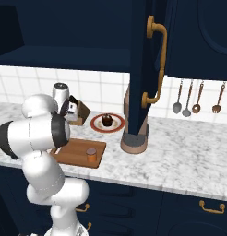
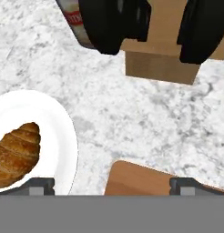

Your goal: From the different types of pastries on the counter, select a croissant and place it on the cutting board. Then retrieve a jar of jam from the cabinet and place it alongside the croissant on the cutting board.

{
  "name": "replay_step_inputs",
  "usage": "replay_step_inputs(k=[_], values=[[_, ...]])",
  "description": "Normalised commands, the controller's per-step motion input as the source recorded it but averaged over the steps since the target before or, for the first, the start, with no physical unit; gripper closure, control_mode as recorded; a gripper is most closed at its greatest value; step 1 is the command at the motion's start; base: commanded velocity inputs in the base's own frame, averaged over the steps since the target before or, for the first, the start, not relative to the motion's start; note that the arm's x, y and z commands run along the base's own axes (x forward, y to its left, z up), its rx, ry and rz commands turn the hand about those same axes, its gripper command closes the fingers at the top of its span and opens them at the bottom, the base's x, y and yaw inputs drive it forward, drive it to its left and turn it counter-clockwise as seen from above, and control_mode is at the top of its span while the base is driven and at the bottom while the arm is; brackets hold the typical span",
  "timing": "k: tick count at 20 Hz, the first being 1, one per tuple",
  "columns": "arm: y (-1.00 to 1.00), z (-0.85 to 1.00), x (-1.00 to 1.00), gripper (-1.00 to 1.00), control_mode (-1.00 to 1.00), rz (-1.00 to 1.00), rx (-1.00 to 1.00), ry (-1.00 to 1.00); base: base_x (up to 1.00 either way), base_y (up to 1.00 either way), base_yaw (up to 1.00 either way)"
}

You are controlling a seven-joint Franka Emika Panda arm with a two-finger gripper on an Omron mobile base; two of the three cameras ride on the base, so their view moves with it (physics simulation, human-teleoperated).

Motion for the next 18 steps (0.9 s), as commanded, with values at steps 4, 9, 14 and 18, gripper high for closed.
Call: replay_step_inputs(k=[4, 9, 14, 18], values=[[1.00, 0.09, 0.00, -1.00, -1.00, 0.00, 0.00, 0.08, 0.00, 0.00, 0.00], [0.88, 0.00, -0.14, -1.00, -1.00, 0.00, 0.00, 0.09, 0.00, 0.00, 0.00], [0.79, -0.01, -0.09, -1.00, -1.00, 0.00, 0.00, 0.08, 0.00, 0.00, 0.00], [0.32, -0.22, -0.43, -1.00, -1.00, 0.00, -0.15, 0.09, 0.00, 0.00, 0.00]])
